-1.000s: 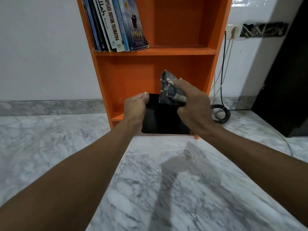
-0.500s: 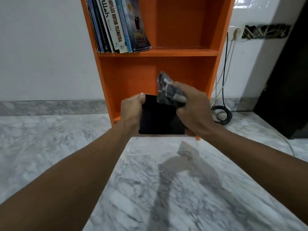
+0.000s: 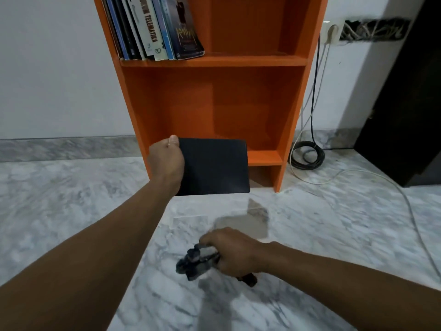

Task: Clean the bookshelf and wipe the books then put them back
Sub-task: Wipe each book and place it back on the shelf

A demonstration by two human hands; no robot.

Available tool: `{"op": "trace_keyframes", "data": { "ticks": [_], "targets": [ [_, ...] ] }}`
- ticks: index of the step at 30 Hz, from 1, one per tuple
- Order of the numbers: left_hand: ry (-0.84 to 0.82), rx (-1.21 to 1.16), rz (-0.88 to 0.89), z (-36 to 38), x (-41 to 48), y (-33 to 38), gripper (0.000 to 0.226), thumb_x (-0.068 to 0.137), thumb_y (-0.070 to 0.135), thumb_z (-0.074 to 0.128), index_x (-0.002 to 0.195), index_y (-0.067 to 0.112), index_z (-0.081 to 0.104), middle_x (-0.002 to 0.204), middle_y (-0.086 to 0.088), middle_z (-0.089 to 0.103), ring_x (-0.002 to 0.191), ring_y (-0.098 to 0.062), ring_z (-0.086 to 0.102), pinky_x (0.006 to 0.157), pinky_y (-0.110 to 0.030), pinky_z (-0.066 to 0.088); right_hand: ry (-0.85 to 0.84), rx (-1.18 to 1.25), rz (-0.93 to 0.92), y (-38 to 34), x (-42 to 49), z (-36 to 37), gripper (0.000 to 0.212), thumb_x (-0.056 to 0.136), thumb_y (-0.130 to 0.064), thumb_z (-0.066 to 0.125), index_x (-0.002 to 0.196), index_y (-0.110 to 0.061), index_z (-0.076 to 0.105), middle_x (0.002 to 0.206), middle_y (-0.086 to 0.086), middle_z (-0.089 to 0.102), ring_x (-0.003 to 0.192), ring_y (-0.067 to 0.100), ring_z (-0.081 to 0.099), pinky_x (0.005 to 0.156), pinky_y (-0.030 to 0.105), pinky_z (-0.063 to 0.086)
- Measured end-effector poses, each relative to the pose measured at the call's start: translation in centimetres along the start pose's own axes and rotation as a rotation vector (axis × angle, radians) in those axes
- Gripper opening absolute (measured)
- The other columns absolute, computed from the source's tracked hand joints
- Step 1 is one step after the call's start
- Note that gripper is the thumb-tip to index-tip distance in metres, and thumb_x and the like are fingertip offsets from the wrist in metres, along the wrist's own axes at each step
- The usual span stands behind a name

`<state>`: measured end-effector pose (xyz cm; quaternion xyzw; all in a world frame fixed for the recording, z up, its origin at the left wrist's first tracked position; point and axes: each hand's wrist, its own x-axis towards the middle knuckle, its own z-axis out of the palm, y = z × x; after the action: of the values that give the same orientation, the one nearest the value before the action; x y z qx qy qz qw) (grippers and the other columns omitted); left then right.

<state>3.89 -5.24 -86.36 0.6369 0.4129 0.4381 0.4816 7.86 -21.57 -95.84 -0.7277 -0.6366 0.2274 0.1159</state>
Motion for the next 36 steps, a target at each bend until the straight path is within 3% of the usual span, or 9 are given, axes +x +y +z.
{"op": "trace_keyframes", "data": {
  "ticks": [7,12,18,21,23,26,30,33,36],
  "targets": [
    [-0.04,0.322,0.004,1.6,0.4,-5.4,0.045,0.105,0.034,0.035,0.097,0.0,0.064,0.097,-0.017,0.065,0.092,-0.034,0.06,0.08,-0.041,0.044,-0.339,0.112,0.156,4.2,3.0,2.7,0.039,0.079,-0.02,0.075,0.114,-0.011,0.059,0.115,0.01,0.063,0.102,0.028,0.06,0.089,0.04,0.051],
    [-0.035,0.385,-0.093,2.5,1.1,-8.8,0.045,0.104,0.039,0.037,0.107,0.007,0.067,0.108,-0.01,0.066,0.101,-0.031,0.062,0.091,-0.041,0.047,-0.325,-0.062,0.232,7.0,3.9,6.5,0.067,0.089,-0.02,0.065,0.144,-0.011,0.029,0.137,0.018,0.044,0.12,0.036,0.048,0.096,0.042,0.045],
    [-0.029,0.415,-0.195,3.2,1.6,-11.2,0.046,0.104,0.043,0.035,0.111,0.009,0.065,0.112,-0.009,0.066,0.104,-0.03,0.063,0.096,-0.042,0.047,-0.042,-0.378,0.079,7.4,3.3,8.2,0.068,0.089,-0.009,0.057,0.15,-0.014,0.026,0.149,0.021,0.032,0.129,0.039,0.041,0.101,0.047,0.041],
    [-0.026,0.422,-0.226,3.1,1.6,-11.5,0.046,0.103,0.044,0.036,0.117,0.01,0.064,0.117,-0.008,0.065,0.107,-0.031,0.062,0.099,-0.043,0.045,0.165,-0.402,-0.132,6.8,2.8,7.8,0.033,0.081,-0.01,0.064,0.114,-0.015,0.065,0.116,0.011,0.066,0.096,0.033,0.066,0.07,0.041,0.057],
    [-0.023,0.415,-0.228,2.9,1.6,-11.2,0.046,0.103,0.044,0.037,0.117,0.009,0.064,0.117,-0.009,0.066,0.108,-0.032,0.062,0.098,-0.043,0.046,0.363,-0.339,-0.191,6.2,2.3,6.6,0.023,0.073,-0.004,0.064,0.091,-0.015,0.071,0.091,0.004,0.072,0.077,0.027,0.069,0.056,0.033,0.056],
    [-0.028,0.415,-0.204,2.4,1.5,-10.0,0.044,0.103,0.042,0.039,0.116,0.008,0.064,0.114,-0.01,0.066,0.107,-0.033,0.062,0.096,-0.042,0.045,0.68,-0.23,-0.215,5.3,1.9,3.6,0.03,0.072,0.003,0.064,0.097,-0.011,0.071,0.1,0.007,0.07,0.087,0.027,0.065,0.067,0.034,0.055],
    [-0.066,0.421,-0.139,1.7,1.2,-7.0,0.041,0.105,0.037,0.038,0.113,0.004,0.062,0.1,-0.006,0.057,0.096,-0.027,0.056,0.085,-0.037,0.042,0.556,-0.283,0.063,5.6,2.7,-0.5,0.089,0.074,-0.043,0.077,0.146,-0.012,0.035,0.152,0.015,0.032,0.138,0.033,0.033,0.108,0.048,0.036],
    [-0.104,0.455,-0.061,1.1,0.9,-4.2,0.045,0.105,0.037,0.037,0.106,0.001,0.064,0.095,-0.01,0.059,0.087,-0.025,0.054,0.077,-0.034,0.038,0.454,-0.318,0.15,4.8,2.7,-2.9,0.117,0.069,-0.069,0.068,0.154,-0.016,0.006,0.162,0.008,0.004,0.148,0.028,0.006,0.116,0.055,0.02],
    [-0.127,0.417,-0.043,0.4,0.4,-1.5,0.047,0.104,0.041,0.036,0.114,0.004,0.064,0.113,-0.011,0.065,0.104,-0.031,0.061,0.094,-0.042,0.047,0.4,-0.368,0.149,2.8,1.7,-4.8,0.127,0.068,-0.075,0.065,0.154,-0.017,-0.008,0.161,0.01,-0.01,0.148,0.029,-0.008,0.117,0.053,0.006]
  ]
}}
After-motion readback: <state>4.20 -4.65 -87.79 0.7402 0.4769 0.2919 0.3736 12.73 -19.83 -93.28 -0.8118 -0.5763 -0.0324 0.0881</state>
